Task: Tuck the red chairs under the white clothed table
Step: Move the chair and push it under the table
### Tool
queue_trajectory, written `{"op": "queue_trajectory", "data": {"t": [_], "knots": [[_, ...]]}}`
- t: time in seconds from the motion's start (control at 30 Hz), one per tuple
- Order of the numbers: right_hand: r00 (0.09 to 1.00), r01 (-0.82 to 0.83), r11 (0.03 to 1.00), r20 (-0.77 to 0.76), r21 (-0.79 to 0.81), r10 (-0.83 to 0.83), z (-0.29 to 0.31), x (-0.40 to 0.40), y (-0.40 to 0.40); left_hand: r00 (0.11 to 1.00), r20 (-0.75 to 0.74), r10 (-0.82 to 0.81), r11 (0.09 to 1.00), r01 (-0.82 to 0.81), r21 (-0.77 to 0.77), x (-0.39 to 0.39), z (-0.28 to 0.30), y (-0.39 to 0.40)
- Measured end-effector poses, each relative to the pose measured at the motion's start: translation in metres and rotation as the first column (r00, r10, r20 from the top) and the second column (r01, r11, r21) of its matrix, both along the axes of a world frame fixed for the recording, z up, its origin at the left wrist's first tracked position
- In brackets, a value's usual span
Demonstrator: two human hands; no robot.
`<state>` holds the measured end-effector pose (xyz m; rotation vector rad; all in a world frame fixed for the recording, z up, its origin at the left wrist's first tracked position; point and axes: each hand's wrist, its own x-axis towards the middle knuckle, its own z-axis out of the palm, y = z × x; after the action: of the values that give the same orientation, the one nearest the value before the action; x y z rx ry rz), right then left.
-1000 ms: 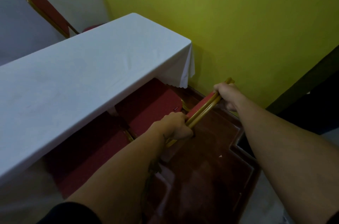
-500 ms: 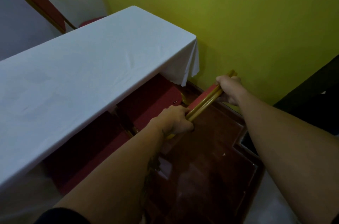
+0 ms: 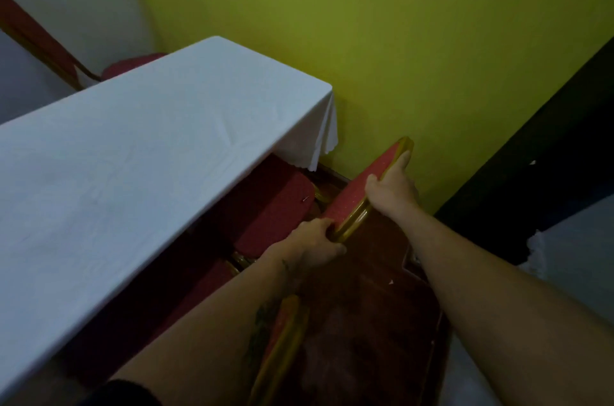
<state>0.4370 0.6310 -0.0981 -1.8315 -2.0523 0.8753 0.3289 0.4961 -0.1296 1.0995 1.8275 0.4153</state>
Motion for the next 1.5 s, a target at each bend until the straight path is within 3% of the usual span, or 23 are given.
{"op": "queue_trajectory", "data": {"t": [0.17,0.37,0.53,0.73,0.9,1.0,1.17,1.27,1.37,1.43,1.5], "knots": [[0.992,-0.071,0.994,0.103,-0.081,0.079,0.006,0.005,-0.033,0.998,0.002,0.058,0.997,-0.058,-0.046,-0.024,0.008,-0.052],[0.961,-0.257,0.915,0.02,-0.31,0.277,0.038,0.019,-0.112,0.986,-0.069,0.151,0.988,-0.148,0.048,-0.025,0.039,-0.122],[0.92,-0.356,0.804,-0.027,-0.476,0.391,0.024,0.043,-0.199,0.978,-0.06,0.198,0.979,-0.193,0.072,-0.002,0.053,-0.191],[0.947,-0.306,0.757,-0.265,-0.577,0.181,0.011,0.062,-0.275,0.974,0.013,0.225,0.974,-0.225,-0.02,0.032,0.051,-0.27],[0.909,-0.283,0.774,-0.417,-0.566,0.028,0.011,0.048,-0.3,0.983,-0.16,0.088,0.978,-0.116,-0.173,0.042,0.05,-0.315],[0.871,-0.219,0.806,-0.482,-0.55,-0.092,0.008,0.039,-0.3,0.967,-0.229,0.113,0.987,-0.136,-0.09,0.047,0.049,-0.332],[0.859,-0.191,0.82,-0.496,-0.539,-0.125,0.009,0.033,-0.295,0.963,-0.225,0.148,0.988,-0.152,0.001,0.057,0.048,-0.329],[0.881,-0.165,0.855,-0.463,-0.491,-0.096,0.008,0.031,-0.296,0.968,-0.193,0.161,0.987,-0.158,0.032,0.061,0.047,-0.332],[0.943,-0.133,0.911,-0.332,-0.39,-0.004,0.019,0.029,-0.306,0.974,-0.157,0.163,0.986,-0.156,0.054,0.054,0.054,-0.344],[0.987,-0.159,0.957,-0.068,-0.243,0.147,0.033,0.025,-0.316,0.974,-0.161,0.16,0.987,-0.152,0.06,0.039,0.063,-0.359],[0.931,-0.263,0.962,0.241,-0.077,0.274,0.051,0.018,-0.332,0.967,-0.199,0.157,0.987,-0.15,0.051,0.016,0.071,-0.38]]}}
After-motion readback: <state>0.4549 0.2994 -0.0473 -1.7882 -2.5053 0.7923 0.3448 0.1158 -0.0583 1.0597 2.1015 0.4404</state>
